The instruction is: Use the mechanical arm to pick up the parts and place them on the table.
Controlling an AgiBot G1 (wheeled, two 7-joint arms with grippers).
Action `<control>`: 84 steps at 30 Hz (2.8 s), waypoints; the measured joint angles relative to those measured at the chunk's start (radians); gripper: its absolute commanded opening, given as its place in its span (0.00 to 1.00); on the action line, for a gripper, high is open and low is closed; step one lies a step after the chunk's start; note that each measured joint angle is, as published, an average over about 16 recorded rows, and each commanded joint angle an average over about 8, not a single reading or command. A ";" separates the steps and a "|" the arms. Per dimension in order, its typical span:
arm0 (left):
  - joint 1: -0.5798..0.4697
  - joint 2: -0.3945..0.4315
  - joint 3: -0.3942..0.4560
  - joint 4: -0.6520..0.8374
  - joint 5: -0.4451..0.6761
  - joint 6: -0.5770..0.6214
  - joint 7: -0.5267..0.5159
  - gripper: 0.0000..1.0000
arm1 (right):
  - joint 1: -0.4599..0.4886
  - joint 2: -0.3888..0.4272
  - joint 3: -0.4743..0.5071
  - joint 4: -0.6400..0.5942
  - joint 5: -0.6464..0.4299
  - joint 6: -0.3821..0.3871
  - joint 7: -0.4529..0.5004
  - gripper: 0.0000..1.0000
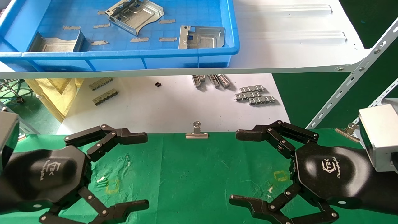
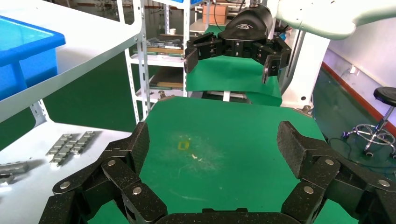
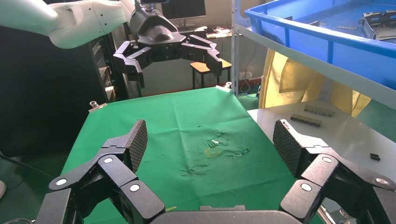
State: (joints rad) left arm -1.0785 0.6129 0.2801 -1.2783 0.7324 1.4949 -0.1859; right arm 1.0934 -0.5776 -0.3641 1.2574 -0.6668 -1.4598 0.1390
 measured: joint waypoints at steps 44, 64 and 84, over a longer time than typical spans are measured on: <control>0.000 0.000 0.000 0.000 0.000 0.000 0.000 1.00 | 0.000 0.000 0.000 0.000 0.000 0.000 0.000 0.00; 0.000 0.000 0.000 0.000 0.000 0.000 0.000 1.00 | 0.000 0.000 0.000 0.000 0.000 0.000 0.000 0.00; -0.041 0.012 0.001 0.006 0.018 -0.027 -0.010 1.00 | 0.000 0.000 0.000 0.000 0.000 0.000 0.000 0.00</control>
State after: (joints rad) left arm -1.1191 0.6246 0.2807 -1.2720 0.7507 1.4679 -0.1957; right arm 1.0934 -0.5777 -0.3641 1.2573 -0.6668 -1.4599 0.1390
